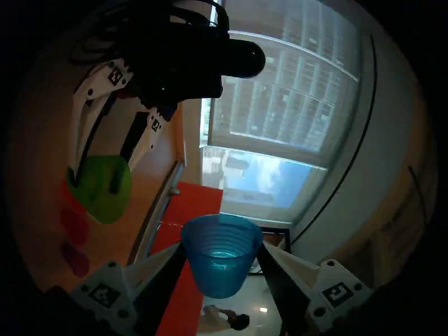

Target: Pour water

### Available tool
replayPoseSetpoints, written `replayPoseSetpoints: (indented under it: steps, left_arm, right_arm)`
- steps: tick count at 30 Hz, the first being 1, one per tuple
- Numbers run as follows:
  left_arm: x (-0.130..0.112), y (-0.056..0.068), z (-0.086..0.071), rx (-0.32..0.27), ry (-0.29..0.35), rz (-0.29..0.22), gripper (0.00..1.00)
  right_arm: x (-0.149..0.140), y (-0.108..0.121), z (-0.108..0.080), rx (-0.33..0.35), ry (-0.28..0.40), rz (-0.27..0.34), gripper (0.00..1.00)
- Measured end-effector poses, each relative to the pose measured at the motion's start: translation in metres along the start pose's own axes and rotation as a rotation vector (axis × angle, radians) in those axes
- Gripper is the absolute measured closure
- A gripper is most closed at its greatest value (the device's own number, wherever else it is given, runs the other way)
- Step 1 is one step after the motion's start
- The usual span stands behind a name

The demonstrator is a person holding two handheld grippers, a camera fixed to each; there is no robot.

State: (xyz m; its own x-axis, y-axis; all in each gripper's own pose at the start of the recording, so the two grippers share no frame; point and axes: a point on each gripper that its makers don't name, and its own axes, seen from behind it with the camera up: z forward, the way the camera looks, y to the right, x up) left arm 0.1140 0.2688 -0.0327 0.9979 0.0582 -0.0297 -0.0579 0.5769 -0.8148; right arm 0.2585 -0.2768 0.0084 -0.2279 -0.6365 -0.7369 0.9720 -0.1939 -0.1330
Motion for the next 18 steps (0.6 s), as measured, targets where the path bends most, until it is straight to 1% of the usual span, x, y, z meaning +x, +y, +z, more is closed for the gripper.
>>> replayPoseSetpoints:
  steps: [3,6,9,12,18]
  left_arm:
    - [-0.0002,-0.0010,-0.0001,0.003,-0.001,0.001,0.18]
    - [0.0000,-0.0016,-0.0002,0.004,0.002,-0.002,0.18]
    - [0.0005,-0.0013,-0.0001,0.003,0.003,-0.005,0.18]
    - [0.0006,-0.0008,-0.0001,0.002,0.001,-0.004,0.18]
    - [0.0003,-0.0010,-0.0003,0.001,-0.002,-0.001,0.18]
  right_arm:
    - [0.0011,-0.0021,0.0004,0.003,0.003,0.002,0.11]
    - [0.0027,-0.0028,0.0004,-0.001,0.007,0.026,0.11]
    - [0.0035,-0.0025,0.0000,-0.007,0.013,0.080,0.11]
    - [0.0026,-0.0015,-0.0017,-0.017,0.020,0.169,0.11]
    - [-0.0016,-0.0002,-0.0082,-0.040,0.038,0.400,0.12]
